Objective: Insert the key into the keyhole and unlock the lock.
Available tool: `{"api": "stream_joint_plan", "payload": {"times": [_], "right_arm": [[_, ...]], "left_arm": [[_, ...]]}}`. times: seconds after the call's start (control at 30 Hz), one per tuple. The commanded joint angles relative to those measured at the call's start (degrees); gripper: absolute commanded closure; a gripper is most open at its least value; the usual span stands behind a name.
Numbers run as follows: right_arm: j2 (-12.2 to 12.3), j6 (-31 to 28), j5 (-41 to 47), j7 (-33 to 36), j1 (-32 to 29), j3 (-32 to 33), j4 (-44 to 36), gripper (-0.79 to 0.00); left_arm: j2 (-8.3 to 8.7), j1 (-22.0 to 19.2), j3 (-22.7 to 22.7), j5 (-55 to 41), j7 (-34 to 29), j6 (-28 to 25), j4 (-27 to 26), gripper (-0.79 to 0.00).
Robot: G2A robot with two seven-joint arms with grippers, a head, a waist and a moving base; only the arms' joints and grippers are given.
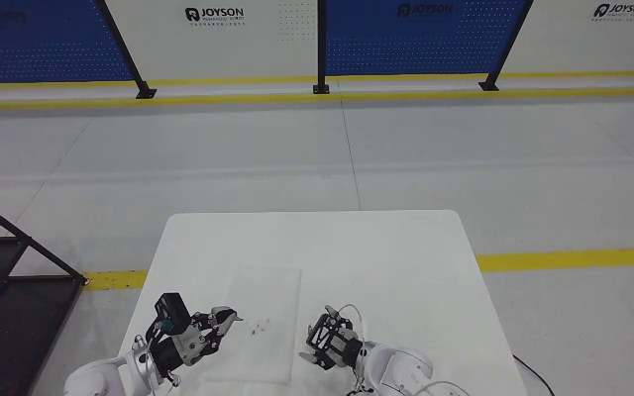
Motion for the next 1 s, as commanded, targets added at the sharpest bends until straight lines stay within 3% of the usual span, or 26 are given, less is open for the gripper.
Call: {"api": "stream_joint_plan", "payload": {"times": [0.0,0.07,0.13,0.17,0.2,0.23,0.53,0.73,0.87,0.97], "right_arm": [[-0.4,1.5,0.7,1.4,1.1,-1.0,1.0,-0.785],[-0.9,3.3,1.4,2.1,2.0,-1.8,2.0,-0.785],[-1.2,3.6,2.0,2.2,2.7,-2.5,2.9,-0.708],[-1.3,3.7,2.2,2.3,3.0,-2.7,3.4,-0.637],[-1.3,3.9,2.4,2.4,3.2,-2.8,3.8,-0.471],[-1.4,3.9,2.7,2.4,3.4,-3.0,4.1,-0.388],[-1.8,4.1,3.1,3.3,4.5,-4.4,6.1,-0.311],[-2.1,5.1,3.2,4.4,4.9,-5.2,6.7,-0.166],[-2.2,5.5,3.3,3.9,5.0,-5.3,6.8,0.0],[-2.1,5.4,3.8,2.7,4.8,-5.0,6.4,0.0]], "left_arm": [[0.0,0.0,0.0,0.0,0.0,0.0,0.0,0.0],[0.0,0.0,0.0,0.0,0.0,0.0,0.0,0.0],[0.0,0.0,0.0,0.0,0.0,0.0,0.0,0.0],[0.0,0.0,0.0,0.0,0.0,0.0,0.0,0.0],[0.0,0.0,0.0,0.0,0.0,0.0,0.0,0.0],[0.0,0.0,0.0,0.0,0.0,0.0,0.0,0.0],[0.0,0.0,0.0,0.0,0.0,0.0,0.0,0.0],[0.0,0.0,0.0,0.0,0.0,0.0,0.0,0.0],[0.0,0.0,0.0,0.0,0.0,0.0,0.0,0.0],[0.0,0.0,0.0,0.0,0.0,0.0,0.0,0.0]]}}
